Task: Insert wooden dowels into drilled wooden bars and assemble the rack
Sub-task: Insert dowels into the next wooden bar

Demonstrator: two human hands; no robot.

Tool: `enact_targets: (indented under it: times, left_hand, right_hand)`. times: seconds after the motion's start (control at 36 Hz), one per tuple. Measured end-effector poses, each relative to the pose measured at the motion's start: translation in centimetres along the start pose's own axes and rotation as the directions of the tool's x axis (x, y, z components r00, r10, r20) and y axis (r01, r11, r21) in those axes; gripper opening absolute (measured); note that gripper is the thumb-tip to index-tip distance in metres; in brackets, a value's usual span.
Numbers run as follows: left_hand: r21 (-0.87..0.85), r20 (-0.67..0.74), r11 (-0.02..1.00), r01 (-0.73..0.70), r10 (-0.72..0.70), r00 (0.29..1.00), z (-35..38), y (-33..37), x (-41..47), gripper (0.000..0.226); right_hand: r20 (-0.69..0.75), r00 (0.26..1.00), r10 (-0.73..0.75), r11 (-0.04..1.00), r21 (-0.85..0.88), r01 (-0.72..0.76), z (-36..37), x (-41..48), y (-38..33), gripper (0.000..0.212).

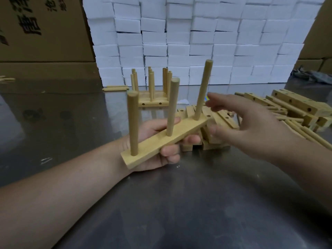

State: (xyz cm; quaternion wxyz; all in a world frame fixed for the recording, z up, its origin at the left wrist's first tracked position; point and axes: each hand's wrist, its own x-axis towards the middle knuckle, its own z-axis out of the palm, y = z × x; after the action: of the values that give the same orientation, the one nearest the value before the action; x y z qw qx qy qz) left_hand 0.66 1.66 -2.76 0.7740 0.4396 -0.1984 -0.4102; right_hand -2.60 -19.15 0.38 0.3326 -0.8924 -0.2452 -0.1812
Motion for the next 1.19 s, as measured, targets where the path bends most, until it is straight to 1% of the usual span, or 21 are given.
enact_targets:
  times: [0.03, 0.08, 0.14, 0.19, 0.28, 0.33, 0.39, 0.44, 0.5, 0.56, 0.61, 0.64, 0.69, 0.75, 0.81, 0.83, 0.92, 1.0, 1.08, 1.11, 1.19]
  left_hand:
    - [0.011, 0.023, 1.0, 0.029, -0.03, 0.999, 0.0, 0.0, 0.0, 0.033]
    - [0.048, 0.047, 0.997, 0.068, -0.07, 0.996, 0.1, 0.0, 0.1, 0.034]
    - [0.063, 0.05, 0.994, 0.089, -0.092, 0.995, 0.2, 0.1, 0.1, 0.03]
    - [0.068, 0.068, 0.993, 0.098, -0.102, 0.992, 0.2, 0.2, 0.0, 0.024]
    - [0.013, 0.136, 0.993, 0.114, -0.115, 0.984, -0.2, 0.2, -0.1, 0.037]
    - [-0.018, 0.158, 0.992, 0.124, -0.119, 0.98, -0.5, 0.3, -0.1, 0.045]
    - [-0.046, 0.097, 0.993, 0.109, -0.104, 0.99, -0.4, 0.5, -0.2, 0.044]
    - [-0.041, -0.086, 0.999, 0.025, -0.029, 0.996, -0.2, 0.9, -0.2, 0.044]
    - [-0.039, -0.321, 0.99, -0.137, 0.117, 0.94, -0.1, 1.3, 0.0, 0.047]
    - [0.019, -0.528, 0.949, -0.314, 0.276, 0.803, -0.4, 1.6, 0.2, 0.05]
    - [0.139, -0.624, 0.898, -0.416, 0.406, 0.667, -0.6, 1.7, 0.3, 0.04]
    - [0.221, -0.628, 0.877, -0.426, 0.463, 0.626, -0.6, 1.7, 0.3, 0.034]
    - [0.459, -0.558, 0.806, -0.374, 0.589, 0.585, -0.5, 1.5, 0.3, 0.028]
    - [0.706, -0.451, 0.659, -0.259, 0.701, 0.552, -0.2, 1.2, 0.1, 0.025]
    - [0.848, -0.39, 0.516, -0.124, 0.764, 0.514, -0.3, 0.8, 0.2, 0.03]
    - [0.876, -0.375, 0.475, -0.08, 0.777, 0.505, -0.4, 0.6, 0.2, 0.035]
    - [0.896, -0.374, 0.445, -0.017, 0.773, 0.512, -0.6, 0.9, 0.1, 0.037]
    - [0.927, -0.361, 0.356, 0.119, 0.762, 0.537, -0.9, 1.5, -0.1, 0.029]
    - [0.948, -0.319, 0.262, 0.182, 0.775, 0.545, -1.4, 2.1, -0.4, 0.019]
    - [0.953, -0.303, 0.228, 0.202, 0.78, 0.548, -1.6, 2.4, -0.5, 0.02]
    - [0.953, -0.288, 0.171, 0.252, 0.776, 0.562, -2.0, 3.2, -0.5, 0.036]
  right_hand:
    - [0.047, 0.999, -0.018, 1.0, -0.01, 0.018, 0.2, 0.0, -0.2, 0.063]
    - [0.099, 0.993, -0.064, 0.998, -0.017, 0.066, 0.5, 0.0, -0.5, 0.045]
    - [0.103, 0.99, -0.099, 0.994, -0.025, 0.102, 0.6, 0.0, -0.5, 0.032]
    - [0.087, 0.989, -0.119, 0.992, -0.028, 0.122, 0.5, 0.0, -0.5, 0.032]
    - [0.08, 0.984, -0.16, 0.985, -0.054, 0.165, 0.4, 0.0, -0.7, 0.04]
    - [0.069, 0.983, -0.173, 0.984, -0.035, 0.175, 0.2, 0.0, -0.7, 0.031]
    - [0.04, 0.986, -0.164, 0.986, -0.018, 0.165, 0.1, 0.0, -0.4, 0.026]
    - [-0.006, 0.992, -0.128, 0.992, 0.0, 0.128, 0.0, 0.1, 0.0, 0.027]
    - [-0.063, 0.997, -0.049, 0.999, 0.021, 0.05, -0.1, 0.2, 0.5, 0.036]
    - [-0.12, 0.992, 0.029, 1.0, 0.011, -0.028, -0.2, 0.4, 1.0, 0.044]
    - [-0.156, 0.985, 0.076, 0.996, -0.023, -0.081, -0.3, 0.6, 1.6, 0.039]
    - [-0.173, 0.98, 0.093, 0.994, -0.044, -0.102, -0.3, 0.7, 2.0, 0.039]
    - [-0.208, 0.971, 0.117, 0.987, -0.082, -0.136, -0.3, 0.8, 2.6, 0.043]
    - [-0.234, 0.963, 0.135, 0.984, -0.087, -0.159, -0.2, 0.8, 2.8, 0.041]
    - [-0.257, 0.957, 0.138, 0.984, -0.077, -0.163, -0.2, 0.8, 2.7, 0.038]
    - [-0.27, 0.954, 0.131, 0.985, -0.073, -0.155, -0.2, 0.8, 2.7, 0.038]
    - [-0.306, 0.944, 0.124, 0.986, -0.067, -0.151, -0.1, 0.8, 2.6, 0.041]
    - [-0.324, 0.94, 0.106, 0.986, -0.089, -0.142, 0.1, 0.6, 2.4, 0.042]
    - [-0.303, 0.95, 0.073, 0.987, -0.113, -0.112, 0.3, 0.4, 2.1, 0.044]
    - [-0.299, 0.951, 0.076, 0.988, -0.108, -0.113, 0.4, 0.4, 2.0, 0.045]
    - [-0.29, 0.953, 0.088, 0.989, -0.091, -0.119, 0.4, 0.3, 1.9, 0.047]
